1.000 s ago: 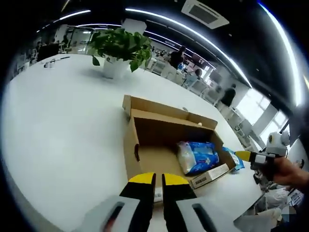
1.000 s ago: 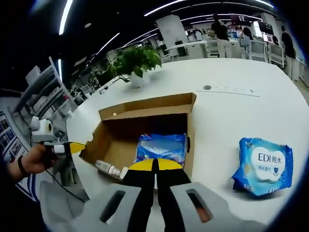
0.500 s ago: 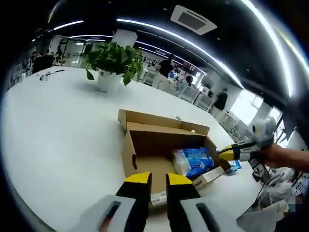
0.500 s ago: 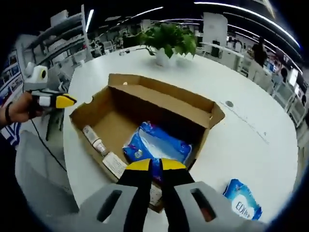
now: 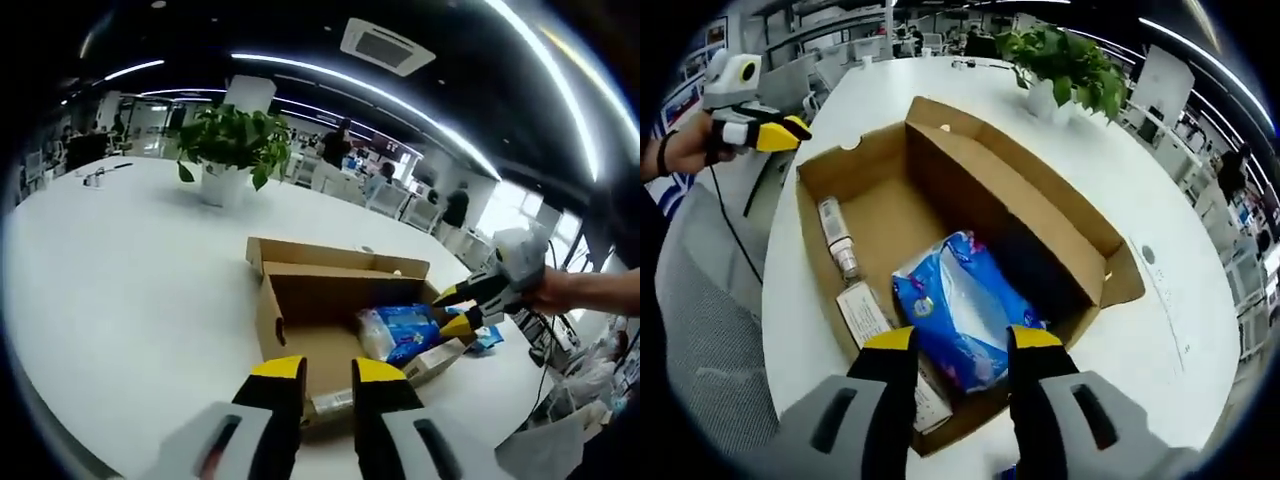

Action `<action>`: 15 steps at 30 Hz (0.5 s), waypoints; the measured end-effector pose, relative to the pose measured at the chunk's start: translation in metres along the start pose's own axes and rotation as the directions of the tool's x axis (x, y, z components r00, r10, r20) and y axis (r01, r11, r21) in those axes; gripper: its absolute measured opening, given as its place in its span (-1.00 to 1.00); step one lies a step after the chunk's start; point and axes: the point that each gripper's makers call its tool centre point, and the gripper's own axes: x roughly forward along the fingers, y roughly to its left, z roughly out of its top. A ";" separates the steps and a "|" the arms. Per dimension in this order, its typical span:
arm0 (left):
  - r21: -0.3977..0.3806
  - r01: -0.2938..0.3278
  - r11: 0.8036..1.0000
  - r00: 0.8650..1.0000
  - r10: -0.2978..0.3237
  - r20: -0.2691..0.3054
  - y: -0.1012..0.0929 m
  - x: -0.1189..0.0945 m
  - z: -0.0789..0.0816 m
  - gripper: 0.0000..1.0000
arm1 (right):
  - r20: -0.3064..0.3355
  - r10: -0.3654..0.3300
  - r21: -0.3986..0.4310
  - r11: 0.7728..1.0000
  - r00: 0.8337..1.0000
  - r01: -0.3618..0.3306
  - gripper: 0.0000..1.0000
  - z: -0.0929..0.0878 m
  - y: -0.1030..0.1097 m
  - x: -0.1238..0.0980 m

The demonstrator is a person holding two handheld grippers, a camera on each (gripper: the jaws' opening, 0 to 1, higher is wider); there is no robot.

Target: Operate the shoe box by opening the lid, removing the specified soft item, and placing it in the target area until the item is outside and the box remains undamaged.

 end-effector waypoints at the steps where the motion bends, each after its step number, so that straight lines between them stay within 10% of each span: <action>1: 0.003 0.001 1.000 1.000 -0.001 0.003 -0.001 0.000 0.000 -0.62 | -0.003 0.004 -0.005 1.000 1.000 -0.004 -0.28 0.001 0.000 0.001; 15: 0.101 0.039 0.994 0.999 -0.038 -0.015 -0.016 0.003 -0.012 -0.36 | -0.112 0.062 -0.147 0.986 0.992 -0.078 0.08 0.002 -0.002 0.021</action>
